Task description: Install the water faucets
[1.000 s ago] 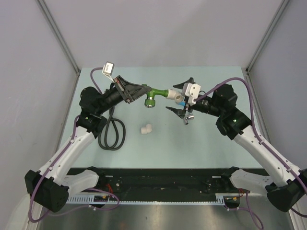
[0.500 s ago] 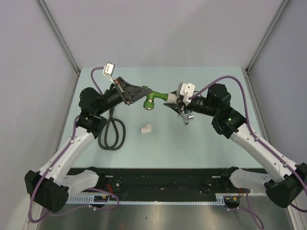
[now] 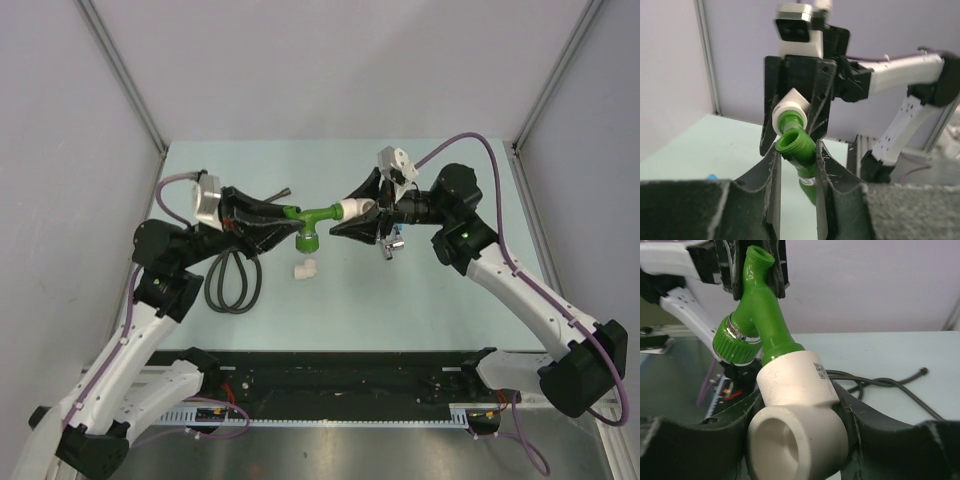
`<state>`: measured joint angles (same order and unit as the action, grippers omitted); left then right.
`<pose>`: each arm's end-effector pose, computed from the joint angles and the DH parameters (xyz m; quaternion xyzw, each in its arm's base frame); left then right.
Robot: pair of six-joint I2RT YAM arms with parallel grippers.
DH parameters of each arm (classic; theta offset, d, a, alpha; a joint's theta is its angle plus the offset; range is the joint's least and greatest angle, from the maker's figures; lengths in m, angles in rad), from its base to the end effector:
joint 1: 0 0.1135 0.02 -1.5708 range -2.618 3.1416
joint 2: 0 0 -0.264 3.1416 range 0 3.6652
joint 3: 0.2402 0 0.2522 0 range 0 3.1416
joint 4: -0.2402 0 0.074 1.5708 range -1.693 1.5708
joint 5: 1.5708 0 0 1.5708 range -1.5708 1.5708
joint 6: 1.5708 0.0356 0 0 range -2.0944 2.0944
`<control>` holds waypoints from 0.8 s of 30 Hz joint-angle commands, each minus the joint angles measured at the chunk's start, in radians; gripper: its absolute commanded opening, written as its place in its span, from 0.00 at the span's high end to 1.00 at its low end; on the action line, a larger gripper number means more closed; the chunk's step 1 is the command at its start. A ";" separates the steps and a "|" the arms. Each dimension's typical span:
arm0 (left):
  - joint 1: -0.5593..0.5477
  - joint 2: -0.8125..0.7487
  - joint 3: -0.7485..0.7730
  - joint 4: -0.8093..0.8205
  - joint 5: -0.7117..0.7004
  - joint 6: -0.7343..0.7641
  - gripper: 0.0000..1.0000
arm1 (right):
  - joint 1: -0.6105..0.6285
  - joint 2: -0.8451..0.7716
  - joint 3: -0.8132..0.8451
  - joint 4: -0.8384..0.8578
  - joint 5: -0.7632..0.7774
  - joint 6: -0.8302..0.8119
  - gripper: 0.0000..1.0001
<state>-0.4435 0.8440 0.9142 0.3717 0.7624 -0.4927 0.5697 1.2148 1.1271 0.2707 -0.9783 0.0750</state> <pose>0.1474 -0.0973 0.4305 0.3020 0.5041 -0.5315 0.6101 0.2111 0.1703 0.4163 -0.4884 0.4589 0.5000 0.5485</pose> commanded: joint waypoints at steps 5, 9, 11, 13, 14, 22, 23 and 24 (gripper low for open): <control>0.017 -0.123 -0.044 -0.105 0.150 0.634 1.00 | -0.036 0.029 0.025 0.235 -0.192 0.535 1.00; 0.017 -0.132 -0.047 -0.134 0.144 0.684 1.00 | -0.039 0.043 0.026 0.249 -0.204 0.583 1.00; 0.017 -0.132 -0.048 -0.139 0.126 0.681 0.99 | -0.040 0.040 0.026 0.240 -0.207 0.575 1.00; 0.017 -0.132 -0.049 -0.137 0.100 0.669 0.90 | -0.042 0.034 0.025 0.219 -0.206 0.543 1.00; 0.017 -0.131 -0.049 -0.131 0.078 0.648 0.82 | -0.047 0.025 0.025 0.208 -0.203 0.528 1.00; 0.017 -0.125 -0.043 -0.051 -0.175 0.366 0.29 | -0.123 -0.043 0.026 -0.013 -0.076 0.326 1.00; 0.017 -0.120 -0.034 -0.045 -0.195 0.256 0.25 | -0.126 -0.047 0.025 -0.030 -0.059 0.287 1.00; 0.017 -0.100 -0.026 -0.043 -0.207 0.196 0.22 | -0.129 -0.061 0.025 -0.043 -0.028 0.273 1.00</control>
<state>-0.4332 0.7204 0.8635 0.2714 0.6865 -0.0444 0.4599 1.2236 1.1271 0.3061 -1.1103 0.4721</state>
